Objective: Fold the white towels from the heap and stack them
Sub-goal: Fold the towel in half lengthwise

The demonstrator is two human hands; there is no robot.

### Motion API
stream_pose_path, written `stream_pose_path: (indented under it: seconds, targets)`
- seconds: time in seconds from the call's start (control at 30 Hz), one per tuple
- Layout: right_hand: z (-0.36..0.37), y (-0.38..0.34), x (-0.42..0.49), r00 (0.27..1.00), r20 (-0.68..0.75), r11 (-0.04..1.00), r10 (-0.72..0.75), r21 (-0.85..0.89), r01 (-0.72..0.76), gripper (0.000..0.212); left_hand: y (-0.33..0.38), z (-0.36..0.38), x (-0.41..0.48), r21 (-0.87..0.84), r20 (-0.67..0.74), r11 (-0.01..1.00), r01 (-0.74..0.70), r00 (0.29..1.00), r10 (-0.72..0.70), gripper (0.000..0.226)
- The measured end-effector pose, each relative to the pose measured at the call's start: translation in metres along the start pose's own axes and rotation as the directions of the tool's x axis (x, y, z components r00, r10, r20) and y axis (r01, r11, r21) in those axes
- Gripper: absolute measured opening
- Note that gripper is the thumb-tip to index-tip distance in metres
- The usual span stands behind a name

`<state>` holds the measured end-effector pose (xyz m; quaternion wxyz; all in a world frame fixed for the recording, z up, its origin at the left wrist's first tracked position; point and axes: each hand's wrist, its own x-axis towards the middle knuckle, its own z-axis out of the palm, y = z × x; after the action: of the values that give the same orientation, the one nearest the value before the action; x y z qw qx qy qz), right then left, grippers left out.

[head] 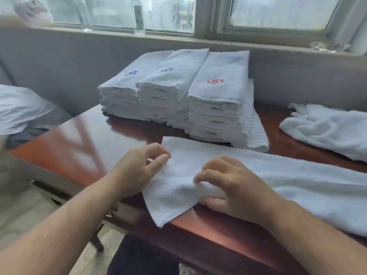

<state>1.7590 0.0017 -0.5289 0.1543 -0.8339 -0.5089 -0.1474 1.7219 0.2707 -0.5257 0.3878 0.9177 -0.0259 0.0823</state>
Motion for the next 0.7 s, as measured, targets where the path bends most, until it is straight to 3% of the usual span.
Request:
stream_pose_path:
  seconds: [0.13, 0.3, 0.4, 0.47, 0.57, 0.6, 0.7]
  targets:
    - [-0.006, -0.002, 0.005, 0.994, 0.007, 0.989, -0.105, -0.104, 0.105, 0.054, -0.008, -0.007, -0.001, -0.088, 0.046, 0.996, -0.003, 0.999, 0.007, 0.02]
    - [-0.026, 0.007, 0.009, 0.946, 0.322, 0.975, -0.031, -0.199, 0.1, 0.068, -0.013, -0.013, 0.001, -0.145, 0.176, 0.989, 0.009, 0.984, 0.017, 0.025]
    - [-0.025, 0.011, 0.017, 0.932, 0.362, 0.971, 0.0, -0.225, 0.088, 0.069, -0.014, -0.018, 0.0, -0.211, 0.222, 0.977, 0.011, 0.974, 0.037, 0.028]
    - [-0.022, 0.011, 0.021, 0.951, 0.308, 0.992, 0.038, -0.125, 0.001, 0.055, -0.015, -0.019, -0.001, -0.253, 0.216, 0.967, 0.014, 0.976, 0.042, 0.035]
    - [-0.016, 0.008, 0.028, 0.951, 0.269, 0.967, 0.15, 0.162, -0.198, 0.016, -0.016, -0.018, -0.004, -0.26, 0.21, 0.965, 0.009, 0.976, 0.047, 0.055]
    - [-0.015, 0.009, 0.032, 0.944, 0.265, 0.94, 0.196, 0.224, -0.258, 0.013, -0.016, -0.016, -0.005, -0.259, 0.213, 0.966, 0.004, 0.976, 0.053, 0.059]
    - [-0.013, 0.017, 0.042, 0.929, 0.18, 0.886, 0.322, 0.288, -0.363, 0.041, -0.017, -0.014, -0.005, -0.344, 0.182, 0.939, -0.01, 0.98, 0.077, 0.063]
